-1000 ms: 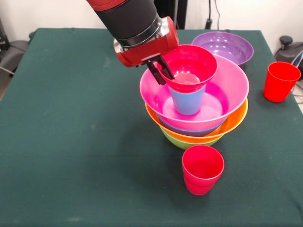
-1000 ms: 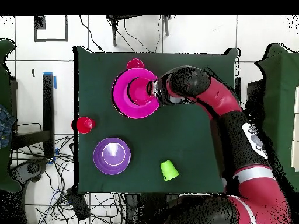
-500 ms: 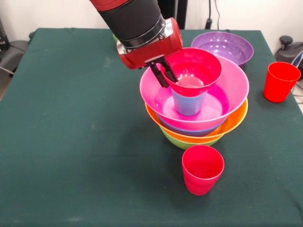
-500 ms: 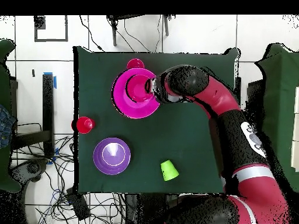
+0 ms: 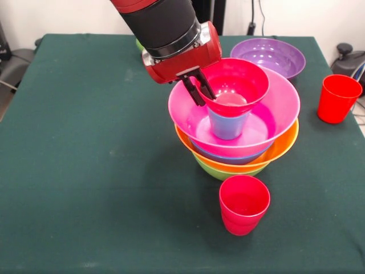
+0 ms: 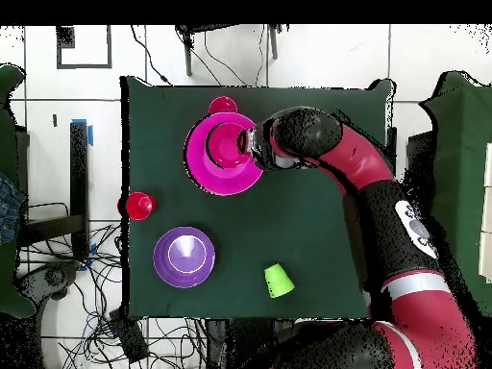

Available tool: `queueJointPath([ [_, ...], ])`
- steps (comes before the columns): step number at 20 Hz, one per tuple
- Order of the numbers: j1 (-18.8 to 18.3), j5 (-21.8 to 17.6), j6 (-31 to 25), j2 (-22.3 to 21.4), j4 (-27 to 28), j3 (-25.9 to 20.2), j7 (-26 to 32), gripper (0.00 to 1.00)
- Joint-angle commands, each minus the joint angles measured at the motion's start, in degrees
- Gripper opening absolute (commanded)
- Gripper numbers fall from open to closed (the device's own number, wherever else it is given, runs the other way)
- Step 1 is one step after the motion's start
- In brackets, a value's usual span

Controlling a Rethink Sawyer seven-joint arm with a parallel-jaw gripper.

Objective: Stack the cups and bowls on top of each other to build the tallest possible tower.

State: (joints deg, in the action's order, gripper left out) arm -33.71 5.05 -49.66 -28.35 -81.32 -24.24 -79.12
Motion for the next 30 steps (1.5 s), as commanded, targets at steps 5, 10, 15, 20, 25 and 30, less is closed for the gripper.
queueJointPath([
  [5, 1.21, -3.28, 1.33, 3.98, -1.80, -0.95, -1.23, 0.00],
  [10, 1.33, -3.38, 0.64, 4.20, -1.12, -0.84, -1.24, 0.00],
  [15, 1.19, -3.29, 0.01, 4.00, -1.60, -0.67, -1.43, 0.00],
  [20, 1.11, -3.58, -0.54, 3.95, -2.01, -0.48, -1.24, 0.00],
  [25, 1.17, -3.63, -1.27, 4.27, -1.86, -0.40, -1.15, 0.00],
  [30, 1.18, -3.80, -1.31, 4.24, -2.20, -0.29, -1.11, 0.00],
])
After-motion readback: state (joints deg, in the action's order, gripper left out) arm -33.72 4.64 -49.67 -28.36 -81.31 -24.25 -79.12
